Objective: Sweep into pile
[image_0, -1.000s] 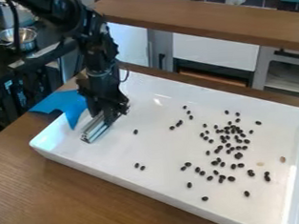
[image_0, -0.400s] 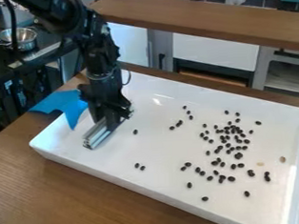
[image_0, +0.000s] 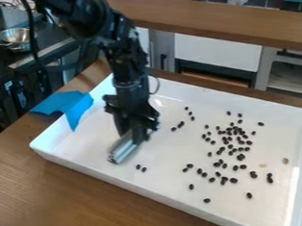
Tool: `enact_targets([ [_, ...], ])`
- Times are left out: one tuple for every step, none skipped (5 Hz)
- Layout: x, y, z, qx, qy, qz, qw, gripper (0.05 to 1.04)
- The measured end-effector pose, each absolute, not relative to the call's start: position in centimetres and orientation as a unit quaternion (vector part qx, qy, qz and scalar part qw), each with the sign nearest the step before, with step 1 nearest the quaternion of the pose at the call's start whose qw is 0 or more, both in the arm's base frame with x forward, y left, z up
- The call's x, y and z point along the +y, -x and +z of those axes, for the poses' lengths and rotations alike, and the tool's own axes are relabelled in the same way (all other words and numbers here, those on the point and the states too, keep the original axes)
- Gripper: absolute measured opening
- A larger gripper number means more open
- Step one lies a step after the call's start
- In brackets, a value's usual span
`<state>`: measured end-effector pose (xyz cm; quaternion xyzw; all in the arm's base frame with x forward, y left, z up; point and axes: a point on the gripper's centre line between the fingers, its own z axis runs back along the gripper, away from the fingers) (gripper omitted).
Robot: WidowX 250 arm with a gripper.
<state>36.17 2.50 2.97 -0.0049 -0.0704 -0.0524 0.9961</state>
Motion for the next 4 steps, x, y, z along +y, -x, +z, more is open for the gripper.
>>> enact_targets([
  [-0.5,-35.7,3.0,-0.073,0.017,-0.065,0.995,0.359],
  [-2.3,-35.5,3.0,-0.067,0.036,-0.067,0.995,0.359],
  [-5.2,-35.3,3.0,-0.069,0.050,-0.086,0.993,0.359],
  [-8.0,-35.6,3.6,-0.080,0.064,-0.115,0.988,0.359],
])
